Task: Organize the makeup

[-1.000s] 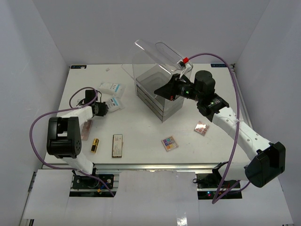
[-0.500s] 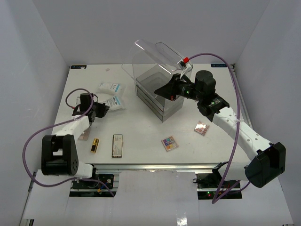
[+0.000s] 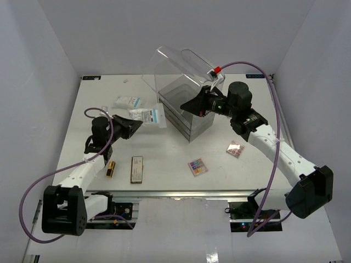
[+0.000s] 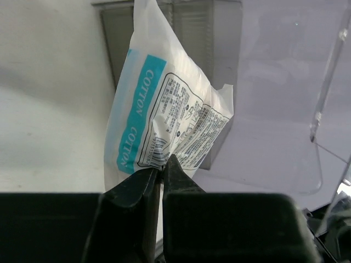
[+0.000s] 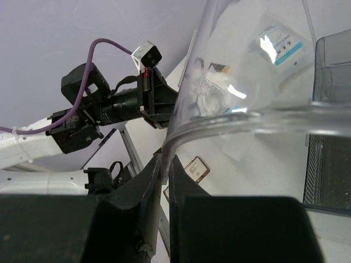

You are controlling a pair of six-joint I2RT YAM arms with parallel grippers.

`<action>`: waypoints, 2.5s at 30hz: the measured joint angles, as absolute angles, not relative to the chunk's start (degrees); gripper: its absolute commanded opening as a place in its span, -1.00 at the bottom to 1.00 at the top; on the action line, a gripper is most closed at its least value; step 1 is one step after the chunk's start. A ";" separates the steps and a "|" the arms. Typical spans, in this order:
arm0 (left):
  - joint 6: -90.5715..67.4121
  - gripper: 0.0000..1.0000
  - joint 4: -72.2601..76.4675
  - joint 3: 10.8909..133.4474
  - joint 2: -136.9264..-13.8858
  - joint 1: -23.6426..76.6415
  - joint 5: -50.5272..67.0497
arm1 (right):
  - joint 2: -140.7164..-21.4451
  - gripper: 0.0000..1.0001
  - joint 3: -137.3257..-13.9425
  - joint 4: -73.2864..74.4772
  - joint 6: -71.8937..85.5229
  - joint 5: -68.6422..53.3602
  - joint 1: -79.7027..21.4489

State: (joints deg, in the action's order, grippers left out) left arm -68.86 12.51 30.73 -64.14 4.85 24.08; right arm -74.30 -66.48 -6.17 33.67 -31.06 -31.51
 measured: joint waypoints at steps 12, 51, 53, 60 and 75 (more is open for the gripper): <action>-77.56 -1.00 24.17 35.39 -72.06 18.59 19.83 | -74.30 -0.78 -66.48 -6.24 34.05 -31.25 -31.44; -86.46 -0.20 28.71 57.09 -96.23 37.17 -2.28 | -73.60 -0.78 -65.76 -7.36 35.29 -31.91 -30.78; -86.20 -0.08 28.75 56.73 -96.22 37.26 -2.01 | -73.60 -0.78 -65.76 -7.50 35.49 -31.95 -30.66; -83.61 0.06 28.71 55.61 -95.56 37.36 -0.82 | -73.58 -0.78 -65.76 -7.62 35.87 -32.30 -30.41; -72.78 0.29 25.72 48.97 -82.52 37.36 -2.39 | -73.40 -0.78 -65.73 -9.04 36.83 -32.79 -30.33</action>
